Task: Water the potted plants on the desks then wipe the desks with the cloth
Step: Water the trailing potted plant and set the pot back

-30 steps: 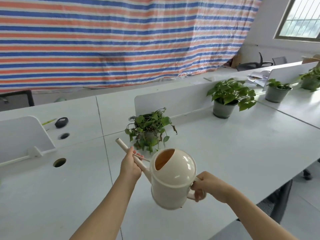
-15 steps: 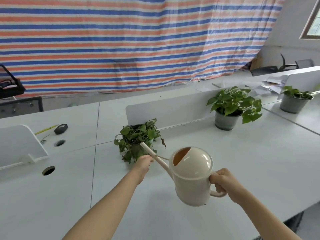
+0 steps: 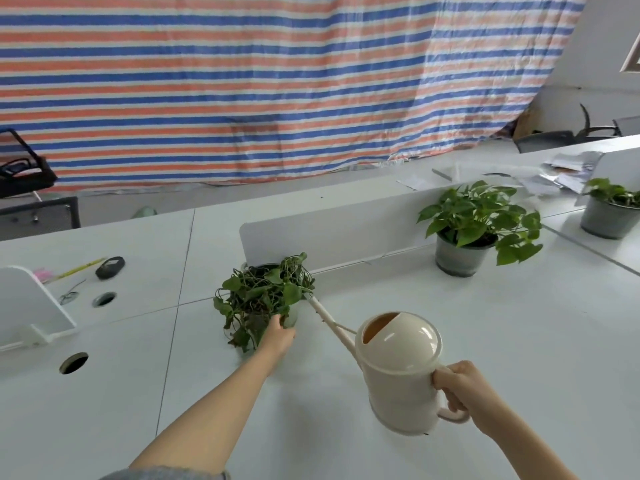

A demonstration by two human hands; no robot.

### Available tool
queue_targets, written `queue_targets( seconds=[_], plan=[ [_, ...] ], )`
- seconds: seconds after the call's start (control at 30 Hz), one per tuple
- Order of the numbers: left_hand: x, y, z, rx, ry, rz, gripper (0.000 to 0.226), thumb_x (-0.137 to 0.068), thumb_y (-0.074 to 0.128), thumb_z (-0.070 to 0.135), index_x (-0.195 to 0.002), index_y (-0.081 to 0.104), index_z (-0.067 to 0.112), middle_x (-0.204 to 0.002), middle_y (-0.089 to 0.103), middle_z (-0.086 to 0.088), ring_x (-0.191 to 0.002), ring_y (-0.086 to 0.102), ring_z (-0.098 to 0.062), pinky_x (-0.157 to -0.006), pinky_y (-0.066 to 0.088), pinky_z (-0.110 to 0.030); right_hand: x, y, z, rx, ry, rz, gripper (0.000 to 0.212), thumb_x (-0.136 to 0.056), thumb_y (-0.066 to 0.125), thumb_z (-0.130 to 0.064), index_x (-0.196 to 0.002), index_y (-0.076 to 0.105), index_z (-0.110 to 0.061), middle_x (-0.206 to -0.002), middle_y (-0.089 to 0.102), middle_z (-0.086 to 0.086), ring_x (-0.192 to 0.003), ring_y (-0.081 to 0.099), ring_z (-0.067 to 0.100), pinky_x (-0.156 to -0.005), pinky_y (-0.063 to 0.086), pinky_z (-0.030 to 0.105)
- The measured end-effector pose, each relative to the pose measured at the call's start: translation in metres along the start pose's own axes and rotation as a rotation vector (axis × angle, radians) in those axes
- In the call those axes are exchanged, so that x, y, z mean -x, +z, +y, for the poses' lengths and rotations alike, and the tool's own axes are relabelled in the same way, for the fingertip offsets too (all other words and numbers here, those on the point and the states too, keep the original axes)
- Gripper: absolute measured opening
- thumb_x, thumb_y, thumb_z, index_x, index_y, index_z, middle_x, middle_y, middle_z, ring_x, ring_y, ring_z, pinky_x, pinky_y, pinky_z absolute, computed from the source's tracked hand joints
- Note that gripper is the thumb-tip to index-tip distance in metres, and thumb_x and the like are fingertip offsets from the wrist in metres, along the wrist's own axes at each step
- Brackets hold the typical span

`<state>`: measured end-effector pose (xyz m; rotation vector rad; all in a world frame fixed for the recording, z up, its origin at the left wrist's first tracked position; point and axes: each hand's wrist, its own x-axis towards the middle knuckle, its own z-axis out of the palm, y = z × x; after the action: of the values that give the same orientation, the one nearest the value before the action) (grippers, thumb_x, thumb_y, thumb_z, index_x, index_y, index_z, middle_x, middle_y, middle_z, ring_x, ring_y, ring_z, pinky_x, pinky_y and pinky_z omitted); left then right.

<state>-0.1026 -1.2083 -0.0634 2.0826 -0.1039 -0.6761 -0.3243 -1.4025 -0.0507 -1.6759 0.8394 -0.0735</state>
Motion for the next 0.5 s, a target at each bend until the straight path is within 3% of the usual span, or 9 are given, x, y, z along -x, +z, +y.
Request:
queue_targets(
  seconds=[0.1, 0.17, 0.37, 0.5],
  plan=[
    [-0.006, -0.006, -0.007, -0.084, 0.040, 0.037, 0.057, -0.090, 0.044, 0.009, -0.144, 0.022, 0.010, -0.147, 0.033, -0.010, -0.132, 0.036, -0.029, -0.104, 0.035, -0.032, -0.010, 0.013, -0.008, -0.020, 0.010, 0.019, 0.025, -0.047, 0.048, -0.013, -0.036, 0.026, -0.019, -0.037, 0.020, -0.003, -0.038, 0.016, 0.013, -0.052, 0.030, 0.026],
    [-0.007, -0.008, -0.015, -0.133, 0.057, 0.125, 0.059, -0.090, 0.048, 0.015, -0.143, 0.024, 0.013, -0.145, 0.032, -0.014, -0.132, 0.035, -0.031, -0.109, 0.034, -0.038, -0.014, 0.021, -0.014, -0.020, 0.000, 0.011, 0.026, -0.047, 0.048, -0.013, -0.037, 0.025, -0.019, -0.037, 0.020, -0.003, -0.037, 0.016, 0.012, -0.050, 0.030, 0.025],
    [-0.006, -0.023, -0.029, -0.344, 0.220, 0.304, 0.072, -0.088, 0.048, 0.016, -0.149, 0.009, 0.016, -0.154, 0.013, -0.012, -0.142, 0.011, -0.030, -0.116, 0.023, -0.041, -0.017, 0.029, -0.047, 0.030, -0.051, -0.004, 0.025, -0.045, 0.047, -0.014, -0.041, 0.023, -0.019, -0.043, 0.016, -0.003, -0.040, 0.013, 0.013, -0.050, 0.017, 0.023],
    [-0.007, -0.031, -0.022, -0.485, 0.269, 0.254, 0.070, -0.090, 0.044, 0.016, -0.149, 0.006, 0.016, -0.153, 0.018, -0.011, -0.142, 0.015, -0.026, -0.112, 0.029, -0.038, -0.010, 0.031, -0.060, 0.134, -0.099, -0.063, 0.027, -0.048, 0.047, -0.015, -0.039, 0.022, -0.021, -0.042, 0.015, -0.005, -0.038, 0.011, 0.012, -0.049, 0.017, 0.022]
  ],
)
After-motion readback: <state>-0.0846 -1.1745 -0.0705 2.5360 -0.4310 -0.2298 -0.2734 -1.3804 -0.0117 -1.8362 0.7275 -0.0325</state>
